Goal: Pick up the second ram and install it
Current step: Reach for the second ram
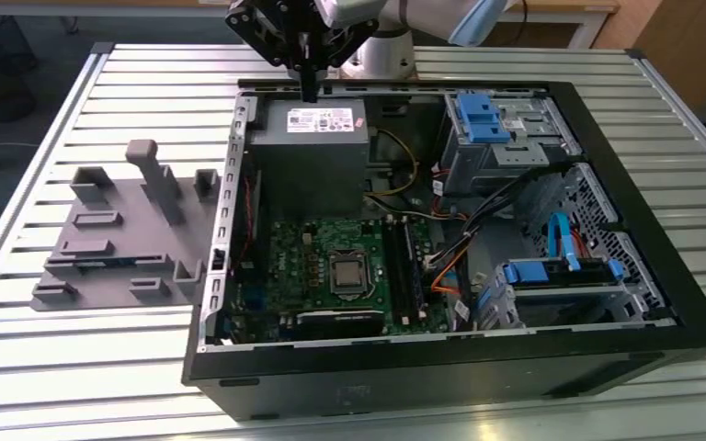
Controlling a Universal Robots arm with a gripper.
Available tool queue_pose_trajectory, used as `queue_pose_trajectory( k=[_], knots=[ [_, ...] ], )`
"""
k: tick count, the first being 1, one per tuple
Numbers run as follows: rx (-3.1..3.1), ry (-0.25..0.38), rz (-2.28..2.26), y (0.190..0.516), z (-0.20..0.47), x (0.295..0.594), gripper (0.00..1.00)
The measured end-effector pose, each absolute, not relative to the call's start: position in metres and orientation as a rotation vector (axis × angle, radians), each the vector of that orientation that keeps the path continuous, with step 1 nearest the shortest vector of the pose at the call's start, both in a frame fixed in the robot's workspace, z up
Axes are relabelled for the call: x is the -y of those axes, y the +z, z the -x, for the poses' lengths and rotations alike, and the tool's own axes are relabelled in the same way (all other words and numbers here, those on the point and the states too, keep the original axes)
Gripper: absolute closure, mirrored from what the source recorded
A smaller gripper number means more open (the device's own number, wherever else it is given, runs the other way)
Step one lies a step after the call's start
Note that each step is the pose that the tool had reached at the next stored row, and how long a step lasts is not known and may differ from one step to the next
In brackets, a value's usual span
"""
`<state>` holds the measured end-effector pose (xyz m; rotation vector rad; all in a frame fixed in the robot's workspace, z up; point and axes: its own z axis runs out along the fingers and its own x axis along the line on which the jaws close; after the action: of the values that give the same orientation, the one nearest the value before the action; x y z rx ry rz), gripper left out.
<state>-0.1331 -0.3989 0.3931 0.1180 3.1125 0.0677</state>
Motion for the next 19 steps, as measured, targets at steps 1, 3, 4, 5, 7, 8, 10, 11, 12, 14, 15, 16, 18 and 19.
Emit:
queue_pose_trajectory(
  k=[1,3,4,5,7,8,10,11,12,14,15,16,18,19],
  knots=[
    [-3.112,0.068,-0.118,0.3931,0.1333,0.3989,0.89],
    [-3.112,0.068,-0.118,0.3931,0.1336,0.3989,0.89],
    [-3.112,0.068,-0.118,0.3931,0.1339,0.3989,0.89],
    [-3.112,0.068,-0.118,0.3931,0.1342,0.3989,0.89],
    [-3.112,0.068,-0.118,0.3931,0.1346,0.3989,0.89],
    [-3.112,0.068,-0.118,0.3931,0.1349,0.3989,0.89],
    [-3.112,0.068,-0.118,0.3931,0.1355,0.3989,0.89],
    [-3.113,0.068,-0.118,0.3931,0.1358,0.3989,0.89],
    [-3.113,0.068,-0.118,0.3931,0.1361,0.3989,0.89],
    [-3.112,0.068,-0.118,0.3931,0.1366,0.3989,0.89],
    [-3.112,0.068,-0.118,0.3931,0.1369,0.3989,0.89],
    [-3.113,0.068,-0.118,0.3931,0.1371,0.3989,0.89],
    [-3.112,0.068,-0.118,0.3931,0.1374,0.3989,0.89],
    [-3.112,0.068,-0.118,0.3931,0.1376,0.3989,0.89]
  ],
)
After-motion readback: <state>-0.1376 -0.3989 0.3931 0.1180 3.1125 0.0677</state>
